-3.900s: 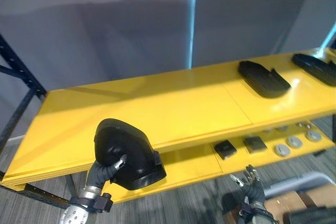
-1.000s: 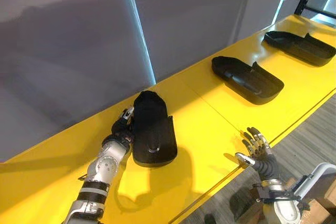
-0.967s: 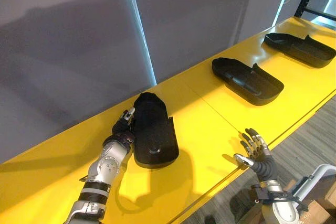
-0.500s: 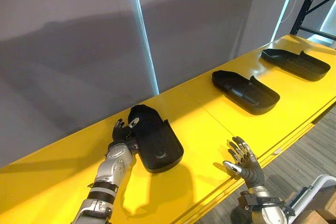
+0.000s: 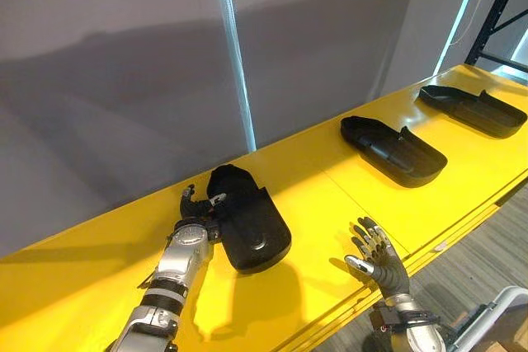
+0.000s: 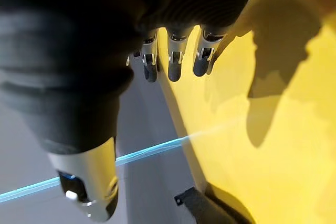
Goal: Walk over and take plastic housings, then place them on the shelf
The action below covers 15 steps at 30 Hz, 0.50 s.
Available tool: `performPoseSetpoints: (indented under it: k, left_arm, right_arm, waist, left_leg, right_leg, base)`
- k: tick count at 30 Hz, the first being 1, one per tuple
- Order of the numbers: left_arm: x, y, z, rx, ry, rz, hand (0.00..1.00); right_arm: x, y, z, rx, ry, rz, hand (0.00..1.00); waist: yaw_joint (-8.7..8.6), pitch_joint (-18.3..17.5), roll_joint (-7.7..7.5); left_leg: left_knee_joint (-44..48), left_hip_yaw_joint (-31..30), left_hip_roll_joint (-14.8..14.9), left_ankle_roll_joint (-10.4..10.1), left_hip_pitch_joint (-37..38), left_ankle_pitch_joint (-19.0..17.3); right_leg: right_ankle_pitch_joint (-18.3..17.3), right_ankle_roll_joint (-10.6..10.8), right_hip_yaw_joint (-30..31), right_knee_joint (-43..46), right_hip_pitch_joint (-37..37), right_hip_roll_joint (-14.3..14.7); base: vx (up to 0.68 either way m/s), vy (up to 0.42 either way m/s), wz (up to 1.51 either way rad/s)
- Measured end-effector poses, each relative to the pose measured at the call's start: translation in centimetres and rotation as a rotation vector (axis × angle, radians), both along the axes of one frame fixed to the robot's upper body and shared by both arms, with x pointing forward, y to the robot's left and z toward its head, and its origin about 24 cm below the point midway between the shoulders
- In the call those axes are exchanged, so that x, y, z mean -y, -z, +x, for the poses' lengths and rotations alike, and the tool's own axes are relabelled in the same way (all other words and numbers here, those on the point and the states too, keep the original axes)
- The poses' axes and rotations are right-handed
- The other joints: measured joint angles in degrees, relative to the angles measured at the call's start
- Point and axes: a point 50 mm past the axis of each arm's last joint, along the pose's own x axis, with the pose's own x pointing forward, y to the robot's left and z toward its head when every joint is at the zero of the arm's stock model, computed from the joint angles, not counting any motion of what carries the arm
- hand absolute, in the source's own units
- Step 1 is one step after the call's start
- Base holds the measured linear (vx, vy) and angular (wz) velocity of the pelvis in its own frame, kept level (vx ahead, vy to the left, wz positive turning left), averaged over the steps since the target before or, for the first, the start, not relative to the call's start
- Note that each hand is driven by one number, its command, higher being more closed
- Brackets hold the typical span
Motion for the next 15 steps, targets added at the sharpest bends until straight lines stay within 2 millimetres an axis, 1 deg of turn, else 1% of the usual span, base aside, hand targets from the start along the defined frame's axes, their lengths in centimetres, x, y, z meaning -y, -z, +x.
performPoseSetpoints:
  k: [6, 8, 10, 11, 12, 13, 15]
  left_arm:
    - [0.1, -0.5, 0.2, 0.020, 0.075, -0.013, 0.00]
    - [0.5, -1.5, 0.3, 0.071, 0.115, -0.010, 0.00]
    - [1.1, -3.3, 0.4, 0.164, 0.163, -0.007, 0.00]
    - [1.1, -3.8, 0.4, 0.190, 0.171, -0.003, 0.00]
    - [1.2, -5.0, 0.3, 0.241, 0.183, 0.014, 0.00]
    - [1.2, -5.5, 0.2, 0.266, 0.188, 0.020, 0.00]
    - [1.3, -7.3, 0.1, 0.340, 0.204, 0.040, 0.00]
  right_arm:
    - [0.0, 0.0, 0.0, 0.000, 0.000, 0.000, 0.00]
    - [0.0, 0.0, 0.0, 0.000, 0.000, 0.000, 0.00]
    - [0.0, 0.0, 0.0, 0.001, -0.001, 0.001, 0.00]
    - [0.0, 0.0, 0.0, 0.001, -0.001, 0.002, 0.00]
    - [0.0, 0.0, 0.0, 0.001, 0.000, 0.001, 0.00]
    - [0.0, 0.0, 0.0, 0.001, 0.000, 0.001, 0.00]
    - [0.0, 0.0, 0.0, -0.001, 0.005, 0.002, 0.00]
  waist:
    - [0.17, -0.9, -0.10]
    - [0.20, -1.0, -0.25]
    - [0.18, -1.5, -0.24]
    - [0.15, -1.6, -0.25]
    - [0.12, -1.8, -0.24]
    - [0.10, -1.9, -0.22]
    - [0.04, -2.6, -0.15]
  left_leg:
    - [-0.2, -0.3, 0.0, -0.1, -0.1, 0.3]
    - [-0.3, -0.8, 0.0, -0.2, -0.1, 0.4]
    - [-0.3, -1.2, -0.1, -0.2, -0.3, 0.7]
    - [-0.3, -1.3, -0.1, -0.2, -0.3, 0.7]
    - [-0.3, -1.4, -0.1, -0.2, -0.3, 0.9]
    - [-0.3, -1.4, -0.1, -0.2, -0.3, 0.9]
    - [-0.4, -1.5, -0.1, -0.1, -0.3, 1.0]
  right_leg:
    - [0.0, 0.0, -0.4, 0.0, 0.0, 0.0]
    - [0.0, 0.0, -1.0, 0.0, 0.1, 0.0]
    - [0.0, 0.0, -1.4, 0.2, 0.2, 0.0]
    - [0.0, 0.0, -1.5, 0.2, 0.2, 0.0]
    - [0.0, 0.0, -1.6, 0.2, 0.2, 0.0]
    - [0.0, 0.0, -1.6, 0.3, 0.2, 0.0]
    - [0.0, 0.0, -1.7, 0.4, 0.1, 0.1]
  base:
    - [0.00, 0.000, 0.02]
    - [-0.01, 0.001, 0.10]
    - [-0.02, 0.002, 0.09]
    - [-0.02, 0.005, 0.06]
    - [-0.02, 0.005, 0.03]
    - [-0.03, 0.009, 0.03]
    - [-0.02, 0.004, 0.02]
